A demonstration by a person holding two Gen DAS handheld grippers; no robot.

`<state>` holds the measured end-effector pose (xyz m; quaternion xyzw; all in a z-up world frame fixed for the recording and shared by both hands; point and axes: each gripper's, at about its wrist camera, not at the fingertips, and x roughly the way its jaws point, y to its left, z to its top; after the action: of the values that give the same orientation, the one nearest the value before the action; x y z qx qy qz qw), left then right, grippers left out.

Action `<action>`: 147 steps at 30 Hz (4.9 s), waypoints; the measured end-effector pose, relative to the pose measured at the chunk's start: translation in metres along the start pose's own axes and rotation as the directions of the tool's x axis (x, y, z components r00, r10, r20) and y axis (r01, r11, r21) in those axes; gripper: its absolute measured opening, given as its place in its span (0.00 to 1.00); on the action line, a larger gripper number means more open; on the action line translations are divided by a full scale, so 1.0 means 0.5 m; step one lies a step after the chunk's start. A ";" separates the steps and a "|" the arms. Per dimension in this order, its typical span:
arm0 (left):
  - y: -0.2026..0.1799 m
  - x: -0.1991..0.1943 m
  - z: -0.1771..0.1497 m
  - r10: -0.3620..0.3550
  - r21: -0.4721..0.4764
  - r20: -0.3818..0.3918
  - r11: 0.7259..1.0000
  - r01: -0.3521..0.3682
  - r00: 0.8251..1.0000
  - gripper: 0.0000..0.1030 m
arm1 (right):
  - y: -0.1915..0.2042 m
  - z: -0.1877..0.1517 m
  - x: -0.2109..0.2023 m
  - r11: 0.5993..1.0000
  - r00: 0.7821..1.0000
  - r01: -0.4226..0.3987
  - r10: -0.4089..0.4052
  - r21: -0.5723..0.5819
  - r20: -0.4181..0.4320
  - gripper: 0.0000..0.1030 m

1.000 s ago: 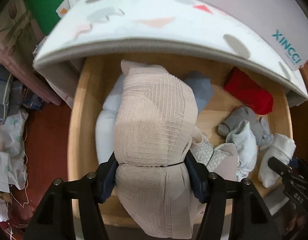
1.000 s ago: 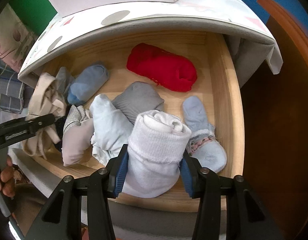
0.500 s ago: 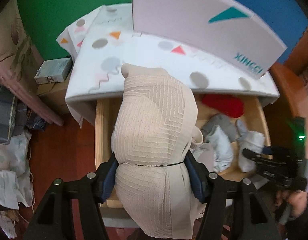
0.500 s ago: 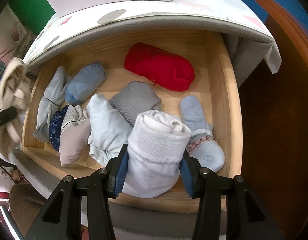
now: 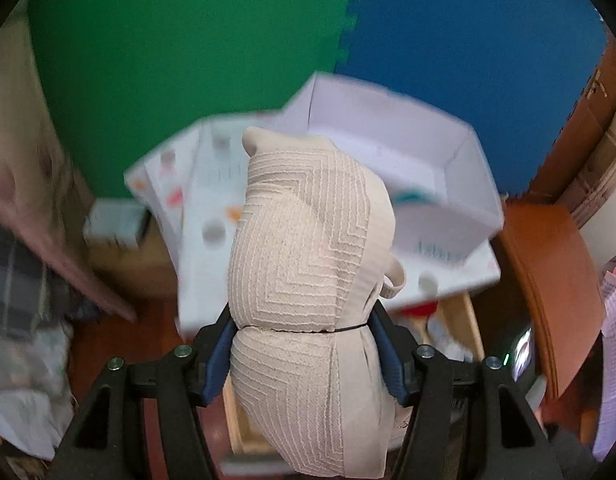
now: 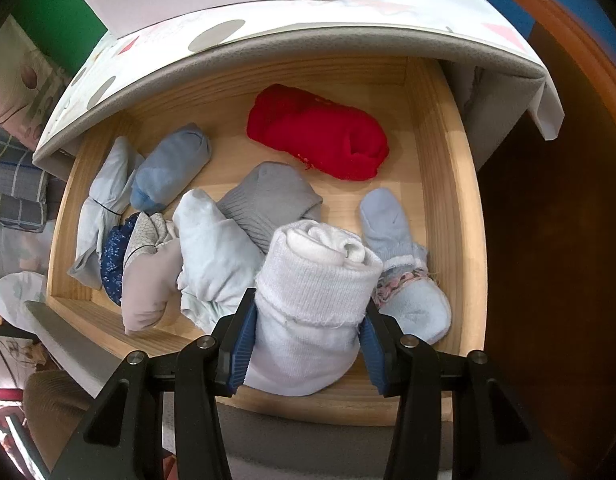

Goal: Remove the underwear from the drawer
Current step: 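Drop the beige underwear into the white box with the left gripper while the right holds the sock, then lift the white rolled sock with the right gripper toward the white box while the left withdraws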

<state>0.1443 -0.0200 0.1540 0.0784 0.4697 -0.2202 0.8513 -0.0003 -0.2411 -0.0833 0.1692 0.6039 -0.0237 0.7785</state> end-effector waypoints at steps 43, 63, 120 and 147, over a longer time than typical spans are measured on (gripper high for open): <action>-0.022 0.354 0.190 0.169 -0.139 -0.222 0.969 -0.203 0.960 0.61 | -0.015 0.000 -0.002 0.993 0.994 -0.106 0.106 0.045 -0.001 0.43; -0.054 0.339 0.174 0.186 -0.052 -0.248 0.977 -0.205 0.951 0.66 | -0.008 0.004 0.001 0.995 0.996 -0.093 0.093 0.040 -0.002 0.43; 0.016 0.208 -0.333 0.323 -0.157 -0.052 0.932 -0.327 0.945 0.68 | 0.086 0.064 -0.289 0.991 0.944 -0.014 0.058 -0.136 0.325 0.43; 0.047 0.228 -0.341 0.210 -0.240 -0.105 0.943 -0.230 0.972 0.68 | 0.199 0.422 -0.214 0.966 0.946 0.182 -0.122 -0.181 0.301 0.43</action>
<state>0.0769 0.0244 -0.0364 0.0307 0.5147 -0.0596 0.8547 0.1914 -0.2267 0.0865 0.0350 0.4947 -0.0454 0.8672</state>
